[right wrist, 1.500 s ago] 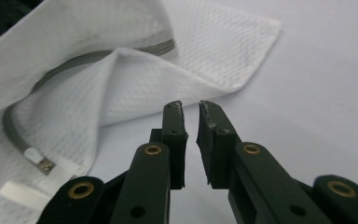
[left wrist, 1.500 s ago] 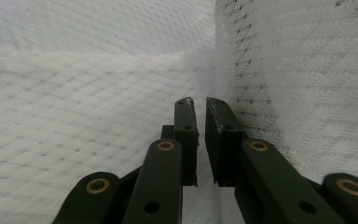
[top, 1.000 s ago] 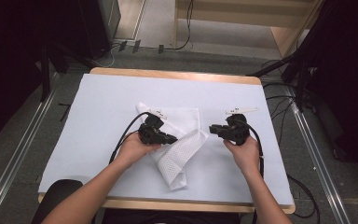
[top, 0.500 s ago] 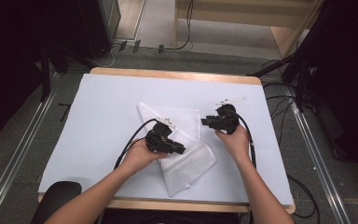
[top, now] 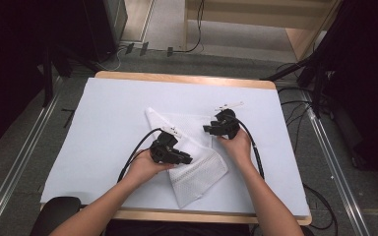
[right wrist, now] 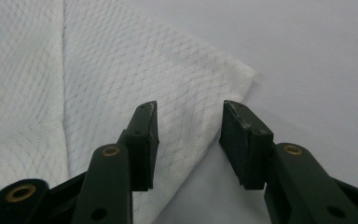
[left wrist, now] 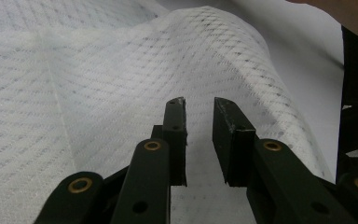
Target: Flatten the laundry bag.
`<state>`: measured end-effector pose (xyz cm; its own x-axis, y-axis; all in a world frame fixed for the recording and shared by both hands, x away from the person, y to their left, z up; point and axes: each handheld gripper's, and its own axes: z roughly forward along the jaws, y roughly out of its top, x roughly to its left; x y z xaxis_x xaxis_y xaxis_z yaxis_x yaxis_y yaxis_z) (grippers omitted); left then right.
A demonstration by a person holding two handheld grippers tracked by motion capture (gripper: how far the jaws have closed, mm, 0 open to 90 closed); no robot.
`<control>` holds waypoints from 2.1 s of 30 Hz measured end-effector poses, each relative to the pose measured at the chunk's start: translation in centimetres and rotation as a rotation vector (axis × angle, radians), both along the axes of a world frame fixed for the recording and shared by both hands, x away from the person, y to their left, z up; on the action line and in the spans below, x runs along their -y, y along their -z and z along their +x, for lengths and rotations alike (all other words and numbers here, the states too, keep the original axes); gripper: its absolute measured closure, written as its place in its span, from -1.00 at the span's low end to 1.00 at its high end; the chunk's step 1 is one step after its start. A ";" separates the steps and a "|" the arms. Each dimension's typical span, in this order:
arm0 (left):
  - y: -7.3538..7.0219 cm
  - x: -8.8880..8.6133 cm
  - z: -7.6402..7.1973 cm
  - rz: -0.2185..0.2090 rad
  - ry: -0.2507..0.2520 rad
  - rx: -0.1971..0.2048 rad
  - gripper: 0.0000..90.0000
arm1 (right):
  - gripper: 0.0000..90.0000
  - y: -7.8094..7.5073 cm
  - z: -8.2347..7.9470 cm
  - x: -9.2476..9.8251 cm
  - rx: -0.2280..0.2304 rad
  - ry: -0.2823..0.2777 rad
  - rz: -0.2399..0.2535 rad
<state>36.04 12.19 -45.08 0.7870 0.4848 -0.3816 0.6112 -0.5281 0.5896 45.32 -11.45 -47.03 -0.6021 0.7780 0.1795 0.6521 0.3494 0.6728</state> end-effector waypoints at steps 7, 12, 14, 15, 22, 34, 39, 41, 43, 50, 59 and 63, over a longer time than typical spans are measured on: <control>0.0 -0.4 -0.1 -0.001 -0.013 0.002 0.67 | 0.80 0.0 -0.3 -0.5 0.046 0.032 -0.058; -0.1 -0.6 0.0 -0.003 -0.020 0.006 0.66 | 0.98 0.0 -0.3 -0.6 0.028 0.029 -0.046; -0.3 -0.9 0.2 -0.011 -0.025 0.014 0.66 | 0.99 -0.1 -0.1 -0.4 0.008 0.033 -0.032; -0.4 -1.0 0.2 -0.013 -0.028 0.016 0.66 | 0.99 -0.1 0.0 -0.1 -0.002 0.037 -0.022; -1.6 -2.0 0.4 0.005 -0.059 0.080 0.62 | 0.99 -0.6 0.8 2.6 0.000 0.115 0.001; -2.8 -4.6 1.1 -0.007 -0.134 0.116 0.58 | 0.98 -0.7 1.7 7.1 0.010 0.264 0.010; -2.9 -5.0 1.3 -0.011 -0.143 0.112 0.54 | 0.86 -0.4 1.9 8.5 -0.013 0.298 0.044; -2.9 -5.0 1.3 -0.008 -0.143 0.112 0.50 | 0.78 -0.5 1.8 8.4 -0.012 0.293 0.050; -2.9 -5.1 1.3 -0.007 -0.140 0.112 0.48 | 0.71 -0.9 1.6 8.3 0.000 0.285 0.055; -3.3 -5.6 1.9 -0.004 -0.147 0.113 0.36 | 0.60 -2.7 -0.6 8.0 0.026 0.234 0.079; -3.7 -7.0 3.3 -0.001 -0.166 0.103 0.22 | 0.57 -3.3 -4.4 7.1 0.037 0.153 0.068; -3.9 -7.6 3.9 -0.009 -0.184 0.106 0.20 | 0.54 -2.9 -5.3 6.9 0.019 0.143 0.077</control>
<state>39.92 19.79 -41.21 0.7211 0.6211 -0.3069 0.6315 -0.4072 0.6598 40.00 -18.31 -44.11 -0.4902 0.8404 0.2311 0.6783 0.2013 0.7067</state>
